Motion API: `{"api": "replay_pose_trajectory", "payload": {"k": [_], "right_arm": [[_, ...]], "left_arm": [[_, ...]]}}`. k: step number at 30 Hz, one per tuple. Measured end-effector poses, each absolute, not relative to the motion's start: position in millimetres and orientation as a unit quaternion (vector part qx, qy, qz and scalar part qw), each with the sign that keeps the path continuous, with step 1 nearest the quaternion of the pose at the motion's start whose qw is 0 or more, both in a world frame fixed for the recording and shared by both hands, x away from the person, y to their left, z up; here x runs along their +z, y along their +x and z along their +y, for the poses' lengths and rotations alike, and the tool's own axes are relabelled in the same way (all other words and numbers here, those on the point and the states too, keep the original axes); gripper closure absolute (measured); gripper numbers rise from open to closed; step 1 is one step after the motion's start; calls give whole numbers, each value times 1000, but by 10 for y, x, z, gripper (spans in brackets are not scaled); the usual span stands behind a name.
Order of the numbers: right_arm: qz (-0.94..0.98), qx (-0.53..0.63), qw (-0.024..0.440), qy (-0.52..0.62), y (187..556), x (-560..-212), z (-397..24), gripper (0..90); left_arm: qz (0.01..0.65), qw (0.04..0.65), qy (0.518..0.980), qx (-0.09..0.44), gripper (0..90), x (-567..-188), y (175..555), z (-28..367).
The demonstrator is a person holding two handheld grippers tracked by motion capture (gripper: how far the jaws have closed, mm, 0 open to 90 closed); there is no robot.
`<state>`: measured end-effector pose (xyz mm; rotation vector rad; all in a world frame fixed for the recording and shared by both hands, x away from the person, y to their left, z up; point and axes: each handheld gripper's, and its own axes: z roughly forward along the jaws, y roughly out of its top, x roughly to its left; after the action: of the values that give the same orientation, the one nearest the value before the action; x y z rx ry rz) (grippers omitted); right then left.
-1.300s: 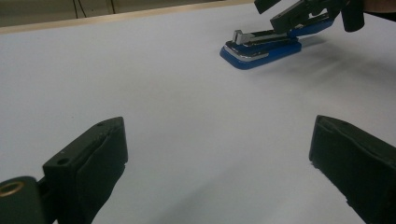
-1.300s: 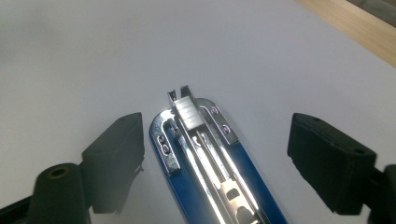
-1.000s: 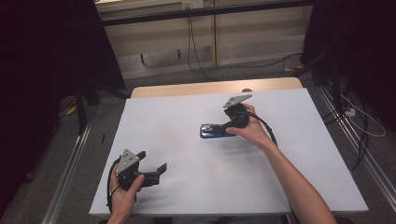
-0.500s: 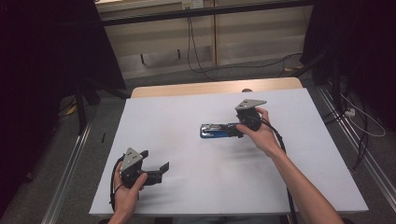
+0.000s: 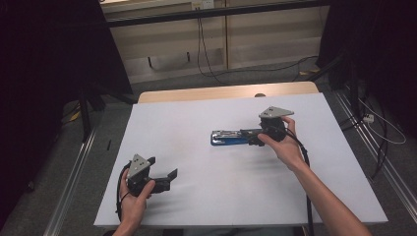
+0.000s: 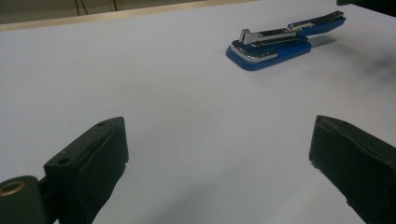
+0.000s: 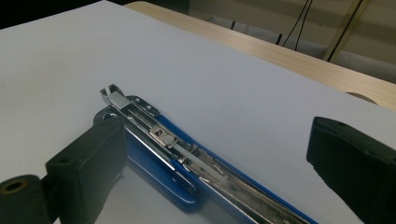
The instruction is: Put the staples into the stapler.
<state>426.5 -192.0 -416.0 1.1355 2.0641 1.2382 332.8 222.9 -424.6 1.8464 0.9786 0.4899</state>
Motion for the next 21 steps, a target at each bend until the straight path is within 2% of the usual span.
{"api": "replay_pose_trajectory", "payload": {"k": [21], "right_arm": [[705,470,278,452,3768,-4253,-2191,51]], "left_arm": [[379,477,768,196,46,-4237,3299,2087]]}}
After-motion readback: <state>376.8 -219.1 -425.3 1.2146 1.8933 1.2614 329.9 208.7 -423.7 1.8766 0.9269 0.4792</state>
